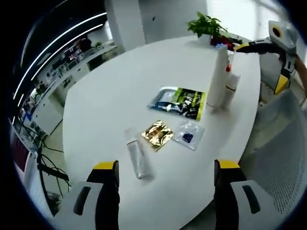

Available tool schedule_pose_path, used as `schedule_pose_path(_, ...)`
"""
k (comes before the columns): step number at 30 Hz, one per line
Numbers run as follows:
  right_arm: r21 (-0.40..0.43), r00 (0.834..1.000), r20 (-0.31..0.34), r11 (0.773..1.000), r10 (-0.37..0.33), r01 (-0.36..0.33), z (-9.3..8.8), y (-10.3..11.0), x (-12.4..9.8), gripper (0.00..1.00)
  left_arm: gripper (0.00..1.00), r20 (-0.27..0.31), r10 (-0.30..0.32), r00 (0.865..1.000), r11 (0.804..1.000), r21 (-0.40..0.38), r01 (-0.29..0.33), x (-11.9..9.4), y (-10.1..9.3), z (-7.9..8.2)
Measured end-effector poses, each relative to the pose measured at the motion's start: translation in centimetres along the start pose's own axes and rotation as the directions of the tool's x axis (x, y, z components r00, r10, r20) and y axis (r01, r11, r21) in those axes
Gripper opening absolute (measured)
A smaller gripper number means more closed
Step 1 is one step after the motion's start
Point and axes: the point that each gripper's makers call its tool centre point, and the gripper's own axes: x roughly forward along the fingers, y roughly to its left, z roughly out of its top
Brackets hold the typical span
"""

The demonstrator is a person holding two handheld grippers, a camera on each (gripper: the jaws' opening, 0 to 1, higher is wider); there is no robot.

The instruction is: Arrange the skincare products in the storage area until every visible bottle or jar stands upright without overlapping.

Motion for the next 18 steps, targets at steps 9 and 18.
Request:
schedule_pose_path(9, -0.002, 1.000, -0.016, 1.000, -0.003, 0.003, -0.6, -0.1, 0.1, 1.00, 0.66, -0.046, 0.012, 0.999, 0.999, -0.033, -0.014, 1.7, 1.4, -1.6)
schedule_pose_path(18, 0.007, 1.000, -0.025, 1.000, -0.009, 0.009, -1.1, 0.0, 0.1, 1.00, 0.53, -0.076, -0.007, 0.997, 1.000, -0.023, 0.005, 2.9, 1.7, -2.2)
